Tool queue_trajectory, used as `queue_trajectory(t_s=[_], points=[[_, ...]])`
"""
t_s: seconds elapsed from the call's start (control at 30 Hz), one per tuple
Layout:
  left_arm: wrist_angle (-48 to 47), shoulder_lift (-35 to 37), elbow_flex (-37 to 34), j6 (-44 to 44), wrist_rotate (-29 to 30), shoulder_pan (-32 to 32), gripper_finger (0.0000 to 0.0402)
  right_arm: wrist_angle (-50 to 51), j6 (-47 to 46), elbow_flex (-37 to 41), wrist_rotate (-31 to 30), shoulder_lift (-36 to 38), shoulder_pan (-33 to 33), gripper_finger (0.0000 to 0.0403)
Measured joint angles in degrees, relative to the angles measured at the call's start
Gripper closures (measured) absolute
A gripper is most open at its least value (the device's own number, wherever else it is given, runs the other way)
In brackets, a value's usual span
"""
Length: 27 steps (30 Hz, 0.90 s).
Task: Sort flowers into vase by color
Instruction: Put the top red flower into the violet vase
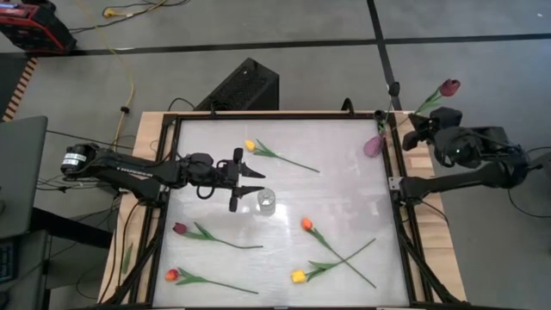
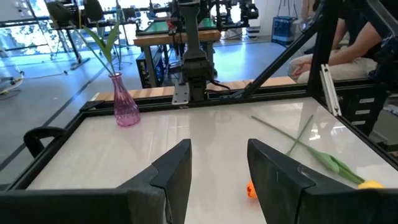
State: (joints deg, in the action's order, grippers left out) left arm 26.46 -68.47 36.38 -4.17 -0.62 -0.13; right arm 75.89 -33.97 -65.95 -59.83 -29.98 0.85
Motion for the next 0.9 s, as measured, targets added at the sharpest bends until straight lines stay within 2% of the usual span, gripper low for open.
queue_trajectory(t_s=[0.37, 0.67, 0.9], points=[[-0.04, 0.0, 0.0, 0.75, -0.07, 0.23, 0.0255, -2.01, 2.52, 2.48, -3.27, 0.17, -0.27, 0.0384], [-0.07, 0.0, 0.0, 0.83, -0.55, 0.23, 0.0255, -2.25, -1.45, 8.04, -6.13, 4.15, -0.25, 0.0384], [-0.04, -0.02, 0.0, 0.93, -0.54, 0.23, 0.0255, -5.55, -1.63, 10.95, -6.1, 6.78, -0.09, 0.0381]])
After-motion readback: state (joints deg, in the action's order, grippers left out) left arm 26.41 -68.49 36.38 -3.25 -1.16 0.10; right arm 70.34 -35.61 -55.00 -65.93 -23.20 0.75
